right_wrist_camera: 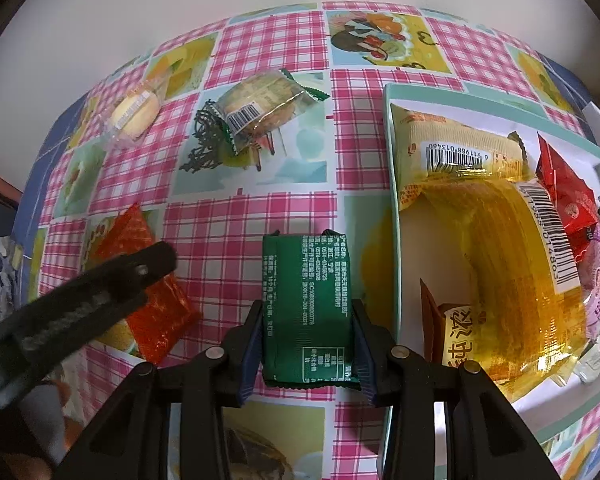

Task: Organize snacks
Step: 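Lift both packs and carry them toward the white tray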

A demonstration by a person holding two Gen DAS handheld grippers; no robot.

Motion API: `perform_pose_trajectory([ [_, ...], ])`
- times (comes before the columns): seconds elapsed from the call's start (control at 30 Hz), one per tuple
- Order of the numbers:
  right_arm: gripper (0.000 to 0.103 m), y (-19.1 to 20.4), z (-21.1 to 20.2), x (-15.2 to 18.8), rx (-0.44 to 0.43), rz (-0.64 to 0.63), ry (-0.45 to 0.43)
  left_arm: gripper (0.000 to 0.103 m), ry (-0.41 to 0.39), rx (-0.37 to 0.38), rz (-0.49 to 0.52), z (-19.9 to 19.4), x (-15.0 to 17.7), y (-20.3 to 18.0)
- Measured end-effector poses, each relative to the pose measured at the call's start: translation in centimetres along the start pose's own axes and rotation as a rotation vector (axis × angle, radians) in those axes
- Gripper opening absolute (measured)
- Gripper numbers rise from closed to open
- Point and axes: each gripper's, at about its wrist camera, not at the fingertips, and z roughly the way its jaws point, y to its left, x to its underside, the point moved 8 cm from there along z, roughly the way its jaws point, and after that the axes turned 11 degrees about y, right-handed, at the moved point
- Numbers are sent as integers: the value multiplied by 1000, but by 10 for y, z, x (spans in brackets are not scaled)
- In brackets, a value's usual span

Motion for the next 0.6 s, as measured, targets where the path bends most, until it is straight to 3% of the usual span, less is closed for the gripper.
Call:
perform_pose_trajectory([
  [0.1,42,-3,0,-8,-12,4,2,79,-16,-56,49,8,-8,-18],
  [0.2,42,-8,-5,-24,-16,4,4,72,-20,-134,101,11,-14,-31],
  [0.33,42,-11,-6,-29,-14,-5,0,61,-25,-126,105,13,-12,-40],
  [0.6,42,5,0,-24,19,-28,-14,56,-43,-124,106,5,-3,-29],
])
